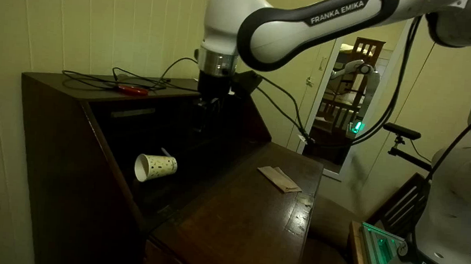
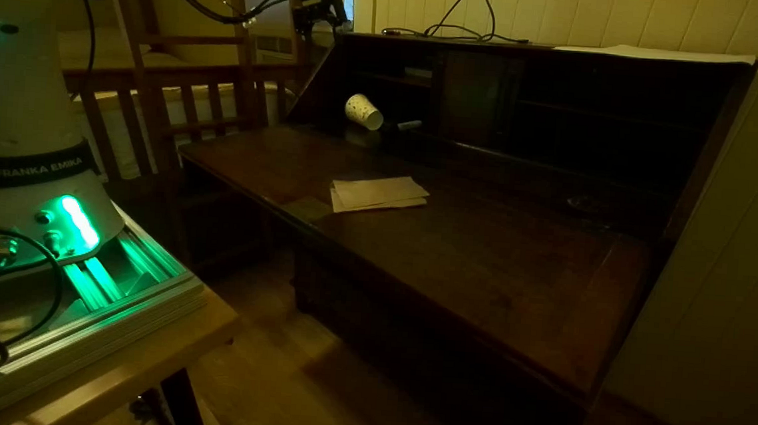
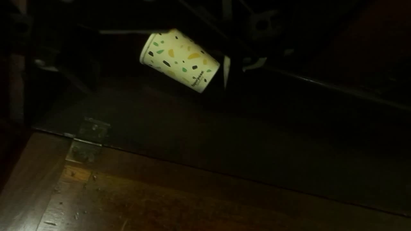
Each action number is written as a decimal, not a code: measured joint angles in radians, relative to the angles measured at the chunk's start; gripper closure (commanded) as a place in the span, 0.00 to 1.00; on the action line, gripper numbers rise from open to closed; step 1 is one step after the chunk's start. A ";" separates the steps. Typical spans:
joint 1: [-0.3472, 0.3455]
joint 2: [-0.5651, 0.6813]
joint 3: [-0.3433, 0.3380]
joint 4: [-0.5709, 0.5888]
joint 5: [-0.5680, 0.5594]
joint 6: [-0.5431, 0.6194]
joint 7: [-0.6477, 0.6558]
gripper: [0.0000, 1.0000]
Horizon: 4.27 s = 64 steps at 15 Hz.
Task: Place the coffee cup upright.
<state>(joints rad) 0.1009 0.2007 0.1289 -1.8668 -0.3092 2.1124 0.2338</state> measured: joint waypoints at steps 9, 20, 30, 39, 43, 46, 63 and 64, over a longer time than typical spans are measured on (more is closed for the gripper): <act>0.021 0.082 -0.002 0.107 0.004 -0.013 -0.058 0.00; 0.078 0.134 -0.045 0.194 0.002 -0.243 0.137 0.00; 0.085 0.160 -0.049 0.222 0.004 -0.274 0.167 0.00; 0.137 0.289 -0.101 0.319 -0.035 -0.260 0.334 0.00; 0.186 0.366 -0.155 0.387 -0.128 -0.224 0.445 0.00; 0.188 0.388 -0.156 0.410 -0.132 -0.193 0.423 0.00; 0.189 0.540 -0.225 0.532 -0.132 0.011 0.547 0.00; 0.188 0.554 -0.225 0.550 -0.131 0.022 0.539 0.00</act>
<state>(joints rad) 0.2884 0.7542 -0.0966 -1.3166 -0.4402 2.1346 0.7729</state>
